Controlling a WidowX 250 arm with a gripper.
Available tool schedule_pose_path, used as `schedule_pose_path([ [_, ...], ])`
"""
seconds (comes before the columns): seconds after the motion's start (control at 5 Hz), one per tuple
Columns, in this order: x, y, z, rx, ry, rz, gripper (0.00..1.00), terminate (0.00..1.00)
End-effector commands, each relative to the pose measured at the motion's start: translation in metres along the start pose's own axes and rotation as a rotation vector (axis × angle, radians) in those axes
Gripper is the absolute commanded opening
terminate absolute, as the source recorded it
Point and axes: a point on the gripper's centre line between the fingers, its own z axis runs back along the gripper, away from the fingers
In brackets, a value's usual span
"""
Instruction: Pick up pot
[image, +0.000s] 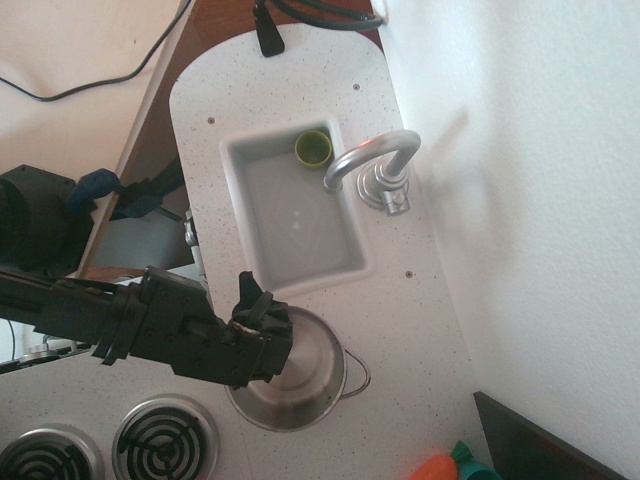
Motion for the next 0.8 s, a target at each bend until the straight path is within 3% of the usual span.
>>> schedule_pose_path([
  [0.0, 0.0077, -0.0074, 0.02, -0.025, -0.061, -0.007, 1.0, 0.0],
  [0.6, 0.009, -0.0147, 0.0266, -0.032, -0.081, -0.031, 1.0, 0.0],
])
